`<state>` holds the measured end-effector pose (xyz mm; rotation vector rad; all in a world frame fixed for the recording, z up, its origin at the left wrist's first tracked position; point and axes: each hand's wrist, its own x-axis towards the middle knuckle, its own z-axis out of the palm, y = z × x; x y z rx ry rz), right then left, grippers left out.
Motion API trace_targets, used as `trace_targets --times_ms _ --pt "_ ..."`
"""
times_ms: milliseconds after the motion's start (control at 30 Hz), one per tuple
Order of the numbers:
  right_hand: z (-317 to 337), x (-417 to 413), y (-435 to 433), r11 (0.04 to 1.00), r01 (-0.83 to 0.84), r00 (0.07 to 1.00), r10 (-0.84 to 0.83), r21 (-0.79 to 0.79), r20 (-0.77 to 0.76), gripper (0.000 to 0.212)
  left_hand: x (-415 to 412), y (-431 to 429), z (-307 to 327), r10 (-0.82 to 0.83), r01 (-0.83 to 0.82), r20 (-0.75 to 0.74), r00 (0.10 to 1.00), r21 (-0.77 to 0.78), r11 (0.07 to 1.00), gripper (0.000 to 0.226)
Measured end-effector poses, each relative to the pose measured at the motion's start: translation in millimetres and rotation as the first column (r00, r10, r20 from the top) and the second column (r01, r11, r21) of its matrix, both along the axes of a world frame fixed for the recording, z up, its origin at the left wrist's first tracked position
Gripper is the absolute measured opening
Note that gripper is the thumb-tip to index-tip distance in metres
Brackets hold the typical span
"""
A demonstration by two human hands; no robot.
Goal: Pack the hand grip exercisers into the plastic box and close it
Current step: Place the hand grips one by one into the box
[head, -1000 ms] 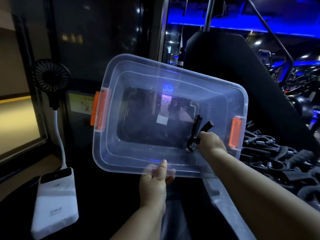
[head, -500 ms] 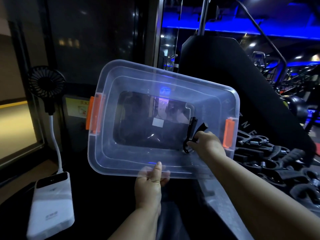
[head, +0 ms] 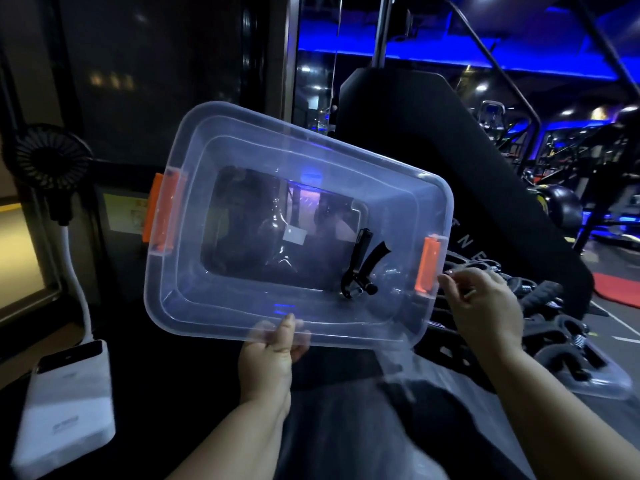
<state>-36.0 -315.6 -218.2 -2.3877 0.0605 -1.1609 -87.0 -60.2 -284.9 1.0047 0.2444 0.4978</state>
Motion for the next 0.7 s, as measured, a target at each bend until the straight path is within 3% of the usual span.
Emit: trace_targets --times_ms 100,200,300,433,700 --pt "-8.2 -4.5 -27.8 0.993 0.072 0.997 -0.072 0.095 -0.004 0.024 -0.2 -0.2 -0.2 0.007 -0.007 0.000 1.000 0.020 1.000 0.016" --pt "-22.6 -5.2 -57.2 0.967 0.242 0.970 -0.240 0.078 -0.027 0.033 -0.6 -0.4 0.0 0.015 -0.015 0.007 1.000 0.035 0.999 0.018" --pt "-40.9 -4.2 -74.7 0.931 0.364 0.903 -0.355 -0.005 -0.241 0.043 -0.8 -0.2 -0.4 0.016 -0.017 0.008 1.000 0.036 0.999 0.019" --pt "-50.9 -2.9 -79.1 0.944 0.330 0.845 -0.293 0.004 -0.447 0.060 0.5 1.0 -1.3 0.013 -0.013 0.008 1.000 0.014 1.000 0.018" --pt "-52.3 -5.8 -71.0 0.968 0.220 0.859 -0.250 -0.118 -0.446 0.053 -1.8 2.7 -0.9 0.008 -0.008 -0.006 1.000 -0.029 1.000 0.016"
